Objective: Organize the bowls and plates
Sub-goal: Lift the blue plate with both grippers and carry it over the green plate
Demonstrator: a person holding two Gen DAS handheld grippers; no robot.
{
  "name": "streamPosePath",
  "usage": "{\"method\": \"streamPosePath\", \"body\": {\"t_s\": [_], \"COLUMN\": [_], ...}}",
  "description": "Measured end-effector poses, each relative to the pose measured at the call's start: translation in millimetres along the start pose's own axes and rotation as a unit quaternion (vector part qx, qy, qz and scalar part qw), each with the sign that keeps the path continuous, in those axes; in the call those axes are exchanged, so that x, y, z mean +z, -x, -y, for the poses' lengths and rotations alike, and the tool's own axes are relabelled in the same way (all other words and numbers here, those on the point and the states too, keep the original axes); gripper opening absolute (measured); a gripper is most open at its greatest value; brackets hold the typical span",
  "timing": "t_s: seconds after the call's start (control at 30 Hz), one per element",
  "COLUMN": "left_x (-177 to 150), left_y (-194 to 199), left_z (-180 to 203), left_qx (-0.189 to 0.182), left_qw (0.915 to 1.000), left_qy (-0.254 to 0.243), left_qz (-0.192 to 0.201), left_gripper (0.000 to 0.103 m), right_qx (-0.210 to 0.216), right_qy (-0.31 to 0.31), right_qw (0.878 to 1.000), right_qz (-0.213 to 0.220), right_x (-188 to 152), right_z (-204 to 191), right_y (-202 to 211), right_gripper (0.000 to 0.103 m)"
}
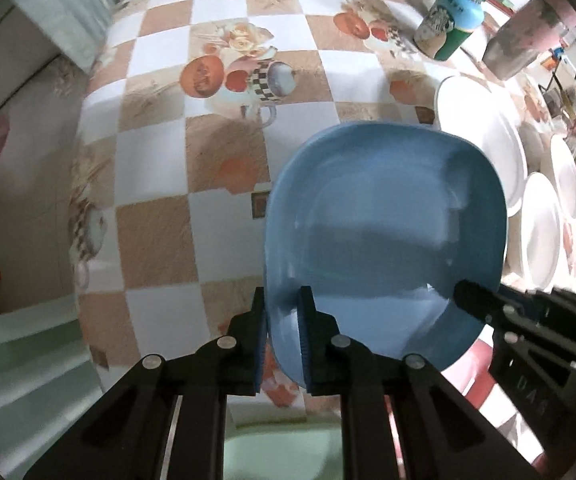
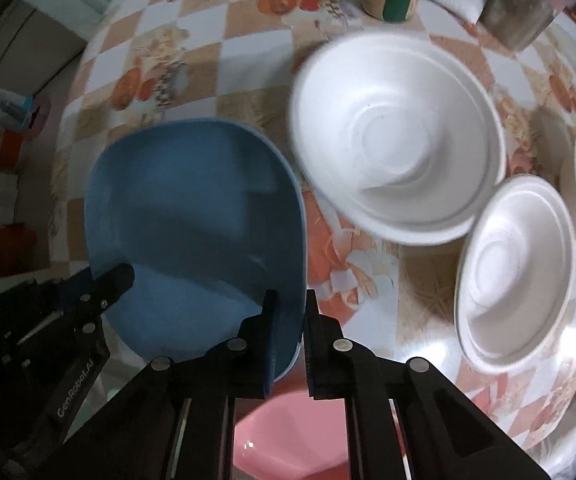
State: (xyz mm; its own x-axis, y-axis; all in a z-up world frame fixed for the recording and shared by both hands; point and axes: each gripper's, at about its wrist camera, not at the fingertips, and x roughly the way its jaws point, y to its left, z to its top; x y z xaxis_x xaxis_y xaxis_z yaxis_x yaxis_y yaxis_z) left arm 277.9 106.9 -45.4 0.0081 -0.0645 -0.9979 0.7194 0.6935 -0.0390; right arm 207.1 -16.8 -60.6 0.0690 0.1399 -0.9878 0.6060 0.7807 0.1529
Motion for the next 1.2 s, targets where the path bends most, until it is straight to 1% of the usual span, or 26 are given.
{"method": "streamPosePath", "body": {"t_s": [0.1,0.2,0.33,0.47,0.6,0.77,0.87,1.03,1.2], "left_x": [-12.9,-28.0,-55.2,-86.5,-103.5,-123.3,-129.1,-137.0,-155.4], "left_y": [16.6,23.2,34.0,55.6,56.9,65.7,67.4,75.0,77.2], "left_z": [-1.2,-3.6,3.6,5.3,16.1,38.9,51.6,66.6,78.6], "left_qx": [-0.005,-0.009,0.001,0.004,0.008,0.017,0.025,0.037,0.049], "left_qw": [1.0,0.9999,0.9999,0.9996,0.9989,0.999,0.9989,0.998,0.997], "left_qy": [0.004,0.001,0.003,0.025,0.045,0.04,0.038,0.05,0.058], "left_qz": [0.004,0.006,0.01,0.01,0.006,0.008,0.006,0.013,0.012], "left_gripper": [0.015,0.015,0.016,0.016,0.017,0.017,0.017,0.017,0.017], "right_qx": [0.007,0.009,0.011,0.011,0.017,0.031,0.034,0.036,0.043], "right_qy": [0.0,0.002,0.004,0.034,0.067,0.093,0.104,0.125,0.14], "right_qw": [1.0,1.0,1.0,0.999,0.998,0.995,0.994,0.991,0.989], "right_qz": [0.006,0.014,0.016,0.02,0.011,0.018,0.027,0.027,0.029], "right_x": [-15.1,-33.9,-63.4,-84.8,-109.2,-124.3,-132.1,-146.5,-159.2], "right_z": [-4.2,-5.6,-5.1,-0.5,-0.9,11.2,19.8,31.0,41.2], "right_y": [13.1,28.5,38.9,51.2,56.1,72.2,81.2,88.0,92.6], "right_gripper": [0.013,0.013,0.013,0.013,0.013,0.013,0.013,0.013,0.013]}}
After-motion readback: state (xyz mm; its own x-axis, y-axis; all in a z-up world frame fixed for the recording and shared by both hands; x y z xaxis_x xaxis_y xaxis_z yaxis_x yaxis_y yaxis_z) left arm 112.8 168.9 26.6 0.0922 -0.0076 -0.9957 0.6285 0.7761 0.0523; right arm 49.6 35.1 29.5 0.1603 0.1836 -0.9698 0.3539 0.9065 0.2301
